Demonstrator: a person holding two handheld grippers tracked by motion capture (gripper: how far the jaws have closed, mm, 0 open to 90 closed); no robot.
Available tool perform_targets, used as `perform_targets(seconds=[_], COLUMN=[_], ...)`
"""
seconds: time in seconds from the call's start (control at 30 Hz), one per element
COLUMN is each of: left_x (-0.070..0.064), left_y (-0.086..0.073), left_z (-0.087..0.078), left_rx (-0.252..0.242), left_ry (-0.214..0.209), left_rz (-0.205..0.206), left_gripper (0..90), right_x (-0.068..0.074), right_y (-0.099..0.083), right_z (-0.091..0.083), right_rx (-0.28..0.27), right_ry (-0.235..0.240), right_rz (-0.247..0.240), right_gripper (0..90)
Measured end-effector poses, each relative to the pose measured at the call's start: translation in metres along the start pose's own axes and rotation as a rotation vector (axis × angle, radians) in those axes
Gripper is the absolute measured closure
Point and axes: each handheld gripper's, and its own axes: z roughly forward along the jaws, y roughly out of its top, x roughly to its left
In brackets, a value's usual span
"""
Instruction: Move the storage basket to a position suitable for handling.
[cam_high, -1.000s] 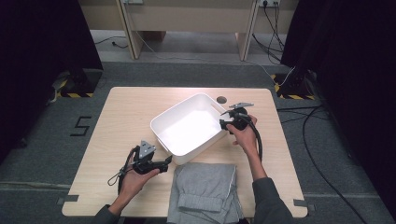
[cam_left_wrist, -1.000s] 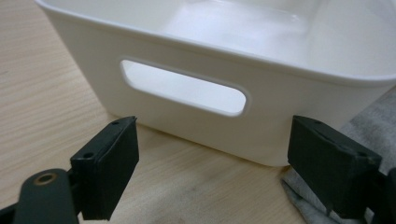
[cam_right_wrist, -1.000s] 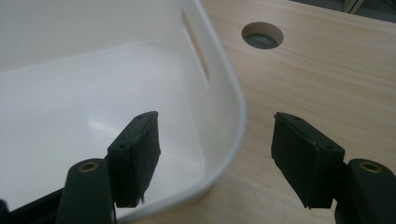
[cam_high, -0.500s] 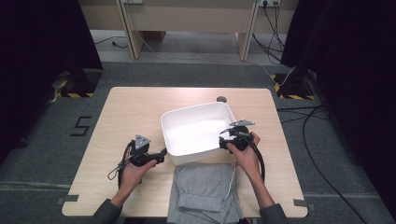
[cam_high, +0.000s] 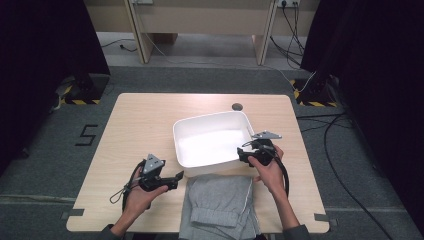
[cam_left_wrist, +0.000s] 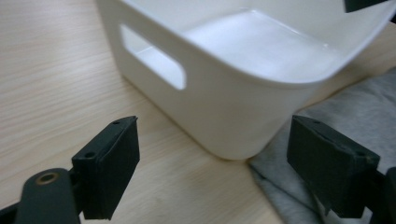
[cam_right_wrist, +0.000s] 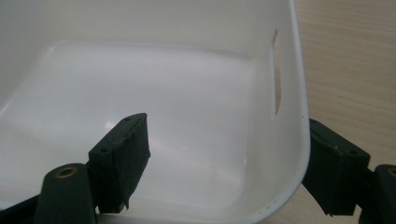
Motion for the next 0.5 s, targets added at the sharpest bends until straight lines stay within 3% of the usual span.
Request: perform_targets(seconds=[0.1, 0.17, 0.27, 0.5], left_x=[-0.005, -0.006, -0.01, -0.002], left_y=[0.004, 0.007, 0.011, 0.014], left_z=[0.006, 0.011, 0.015, 0.029], left_rx=[-0.015, -0.009, -0.016, -0.007], left_ry=[0.021, 0.006, 0.012, 0.022], left_rz=[0.025, 0.016, 0.048, 0.006], left_gripper=[16.2, 14.7, 17.9, 19.3], right_x=[0.003, 0.003, 0.005, 0.005], right_y=[-0.003, -0.004, -0.006, -0.005], right_z=[-0.002, -0.002, -0.002, 0.003], right_rx=[0.002, 0.003, -0.002, -0.009], right_ry=[0.007, 0.01, 0.026, 0.031], right_rz=[0.001, 0.006, 0.014, 0.025], right_gripper=[22.4, 22.1, 21.3, 18.6])
